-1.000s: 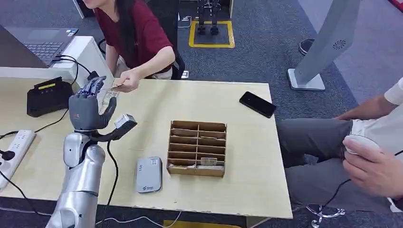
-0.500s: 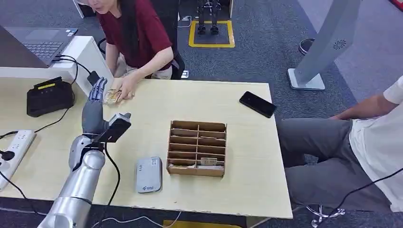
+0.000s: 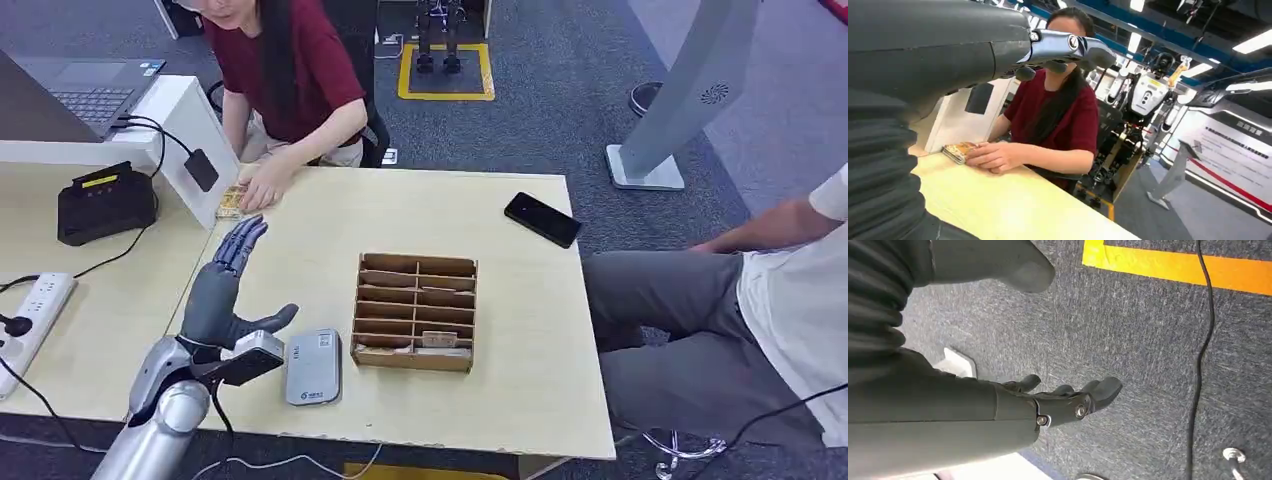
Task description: Pass the card to the sensor for recognition and then transmit it.
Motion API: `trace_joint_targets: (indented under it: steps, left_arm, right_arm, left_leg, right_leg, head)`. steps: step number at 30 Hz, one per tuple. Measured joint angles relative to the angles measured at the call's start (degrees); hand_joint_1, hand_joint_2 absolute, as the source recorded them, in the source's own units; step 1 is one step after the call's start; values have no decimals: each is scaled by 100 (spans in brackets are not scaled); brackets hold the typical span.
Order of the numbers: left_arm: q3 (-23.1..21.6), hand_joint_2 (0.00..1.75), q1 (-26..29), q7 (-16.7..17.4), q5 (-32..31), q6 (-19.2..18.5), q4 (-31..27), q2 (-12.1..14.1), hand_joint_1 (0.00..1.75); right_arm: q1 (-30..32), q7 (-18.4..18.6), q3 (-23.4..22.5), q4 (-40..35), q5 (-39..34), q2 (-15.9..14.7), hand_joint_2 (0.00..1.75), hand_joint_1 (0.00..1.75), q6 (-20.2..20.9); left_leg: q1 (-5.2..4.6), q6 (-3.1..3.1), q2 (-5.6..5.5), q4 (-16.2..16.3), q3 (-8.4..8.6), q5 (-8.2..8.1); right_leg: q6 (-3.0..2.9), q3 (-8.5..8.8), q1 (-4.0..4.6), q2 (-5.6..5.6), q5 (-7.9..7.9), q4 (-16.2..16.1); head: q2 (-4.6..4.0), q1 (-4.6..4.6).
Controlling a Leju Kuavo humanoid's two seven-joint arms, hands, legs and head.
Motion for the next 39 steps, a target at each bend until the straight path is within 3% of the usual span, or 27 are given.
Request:
trace_joint_targets:
  steps: [6,10,17,26,33,39]
  left_arm:
    - [-123,175,187,-116,-64,-17,-243,85,0]
    - [-510,175,604,-175,-398,81,-676,236,0]
    - [-1135,175,860,-186,-367,-2,-1093,413,0]
    - [-1923,175,943,-387,-536,72,-1093,457,0]
    - [-2166,175,826,70,-1215,323,-853,498,0]
    - [-2330,175,686,144,-1425,431,-465,450,0]
  right_arm:
    - [0,90,-20,0,-7,0,175,0,0]
    - [1,48,-72,0,-35,0,175,0,-61]
    - [-3,-13,-192,-11,-107,0,175,0,-114]
    - [-6,74,-295,-37,-111,-2,175,0,-133]
    - [-19,33,-308,-42,-83,-2,175,0,-131]
    - [-34,17,-308,-42,-81,-2,175,0,-131]
  left_leg:
    - [0,1,1,0,0,3]
    - [0,0,1,0,-1,-4]
    - [-1,3,-1,0,-3,-7]
    - [-1,3,-1,0,-2,-6]
    - [0,3,-2,0,-2,-6]
    - [-1,3,0,1,-1,-6]
  right_leg:
    - [-1,2,0,1,1,1]
    - [1,-2,0,2,-1,0]
    - [2,-2,-1,-1,-2,-1]
    - [2,0,0,-1,-1,-1]
    - [2,-1,0,-3,-2,-1]
    - [2,-1,-1,0,-1,-1]
  head:
    - [-2,0]
    - [0,0]
    - [0,0]
    - [0,0]
    - [0,0]
    - [0,0]
